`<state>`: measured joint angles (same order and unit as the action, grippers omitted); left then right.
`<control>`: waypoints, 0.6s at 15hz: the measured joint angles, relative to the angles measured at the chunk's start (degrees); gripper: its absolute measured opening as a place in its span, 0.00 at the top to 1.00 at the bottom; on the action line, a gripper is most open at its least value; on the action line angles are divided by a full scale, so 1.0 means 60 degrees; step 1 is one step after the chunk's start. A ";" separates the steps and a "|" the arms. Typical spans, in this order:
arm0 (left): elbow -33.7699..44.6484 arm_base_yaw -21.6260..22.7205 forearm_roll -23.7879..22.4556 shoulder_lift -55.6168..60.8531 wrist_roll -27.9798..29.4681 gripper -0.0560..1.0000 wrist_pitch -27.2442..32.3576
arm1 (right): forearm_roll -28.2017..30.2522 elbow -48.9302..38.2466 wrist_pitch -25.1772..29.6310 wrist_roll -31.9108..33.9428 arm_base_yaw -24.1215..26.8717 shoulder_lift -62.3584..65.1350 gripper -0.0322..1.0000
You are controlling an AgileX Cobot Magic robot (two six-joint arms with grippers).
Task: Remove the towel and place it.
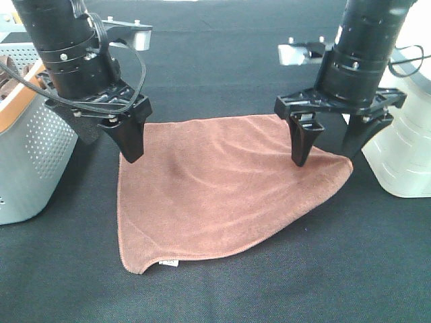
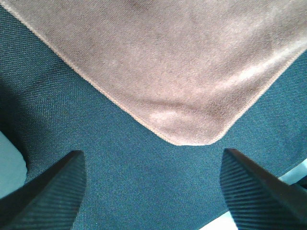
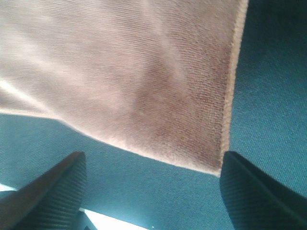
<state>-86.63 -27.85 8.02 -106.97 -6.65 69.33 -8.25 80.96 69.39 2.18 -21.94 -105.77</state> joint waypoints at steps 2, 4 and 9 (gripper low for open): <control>0.0000 0.0000 -0.0019 0.0000 0.0000 0.25 0.0000 | 0.0010 0.0000 0.0019 -0.0019 0.0000 0.0172 0.26; 0.0000 0.0000 -0.0029 0.0000 0.0038 0.25 -0.0134 | -0.0019 0.0000 0.0019 -0.0029 0.0000 0.0392 0.26; 0.0000 -0.0010 0.1203 -0.0029 0.0430 0.25 -0.2063 | -0.0181 0.0000 0.0038 -0.0038 0.0000 0.0458 0.26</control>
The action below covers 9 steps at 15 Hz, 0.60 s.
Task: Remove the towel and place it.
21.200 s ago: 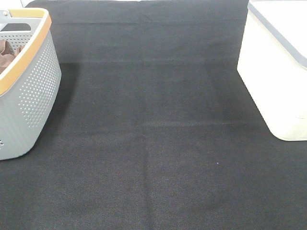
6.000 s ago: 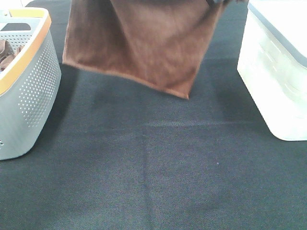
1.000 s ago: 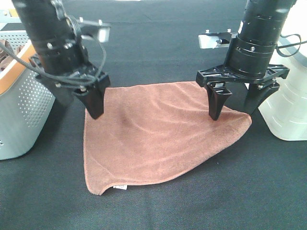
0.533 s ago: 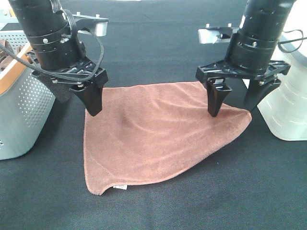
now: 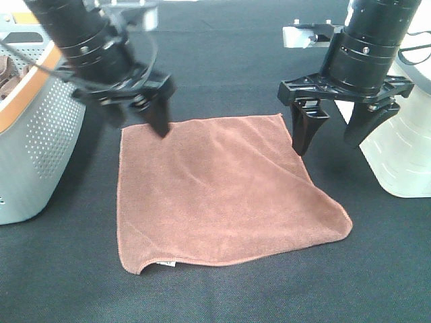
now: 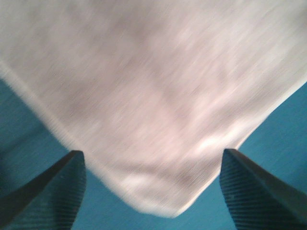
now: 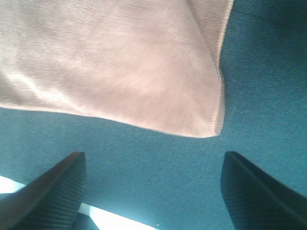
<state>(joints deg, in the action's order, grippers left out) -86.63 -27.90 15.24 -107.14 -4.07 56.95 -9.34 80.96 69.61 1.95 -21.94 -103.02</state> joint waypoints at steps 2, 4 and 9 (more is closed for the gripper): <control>0.0000 -0.0029 0.0220 -0.0057 -0.0010 0.25 -0.0172 | 0.0000 0.0000 0.0000 0.0000 0.0000 0.0000 0.26; 0.0000 -0.0086 0.0353 -0.0248 -0.0134 0.25 -0.0248 | -0.0010 0.0000 0.0000 0.0000 0.0000 0.0000 0.26; 0.0000 -0.0086 -0.0420 0.0449 -0.0181 0.25 0.0993 | -0.0258 -0.0010 0.0010 -0.0019 0.0000 0.1537 0.26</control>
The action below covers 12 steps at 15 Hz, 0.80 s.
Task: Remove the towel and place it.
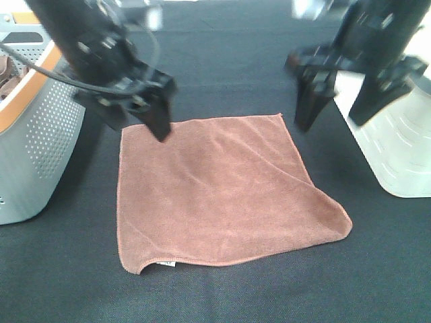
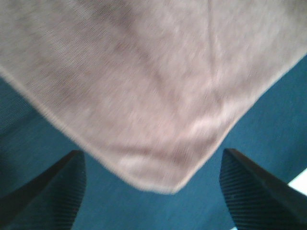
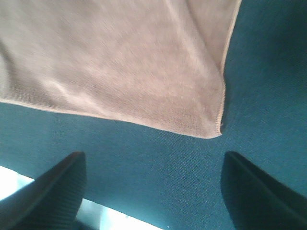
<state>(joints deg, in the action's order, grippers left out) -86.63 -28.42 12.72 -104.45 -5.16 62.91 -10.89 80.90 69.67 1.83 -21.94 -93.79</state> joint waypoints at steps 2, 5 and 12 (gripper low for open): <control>0.0000 0.0000 -0.0745 0.0888 0.0124 0.25 0.0907 | 0.0000 0.0000 0.0010 0.0000 0.0000 0.0945 0.26; 0.0000 0.0000 -0.1413 0.1786 0.0649 0.25 0.1031 | 0.0000 -0.0095 0.0010 -0.0010 0.0000 0.2024 0.26; 0.3906 0.0000 -0.2817 0.6942 0.2015 0.25 0.1060 | 0.1022 -0.4622 0.0019 -0.0076 0.0000 0.6914 0.26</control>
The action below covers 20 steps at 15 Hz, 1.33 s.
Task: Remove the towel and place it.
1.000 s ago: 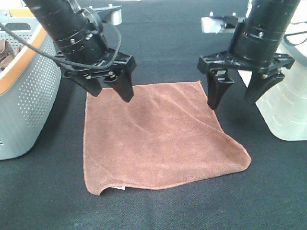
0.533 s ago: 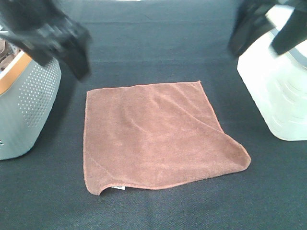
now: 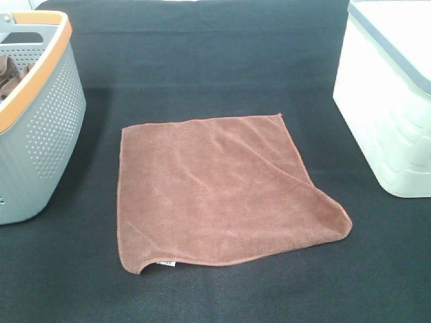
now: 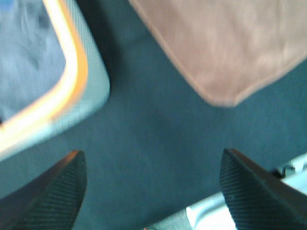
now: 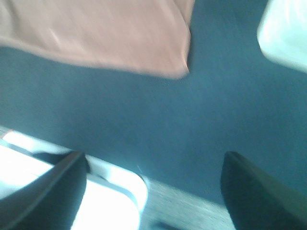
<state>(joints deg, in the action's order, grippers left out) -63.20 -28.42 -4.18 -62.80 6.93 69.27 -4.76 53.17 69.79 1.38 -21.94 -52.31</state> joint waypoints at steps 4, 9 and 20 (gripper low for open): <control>0.2368 0.0000 -0.0191 0.2149 0.0095 0.25 0.0048 | 0.0239 -0.1843 0.0019 -0.0010 0.0000 0.2139 0.26; 0.5472 0.0000 -0.1108 0.6312 -0.0506 0.25 -0.0802 | 0.0793 -0.3409 -0.0363 -0.0592 0.0000 0.6064 0.26; 0.5682 0.0000 0.0697 0.7878 -0.2521 0.25 -0.1471 | 0.0793 -0.4030 -0.1432 -0.0745 0.0000 0.8117 0.26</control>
<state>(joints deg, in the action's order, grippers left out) -29.11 -28.42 0.00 -15.53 -8.19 60.45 0.00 28.99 61.19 -3.09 -21.94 -3.61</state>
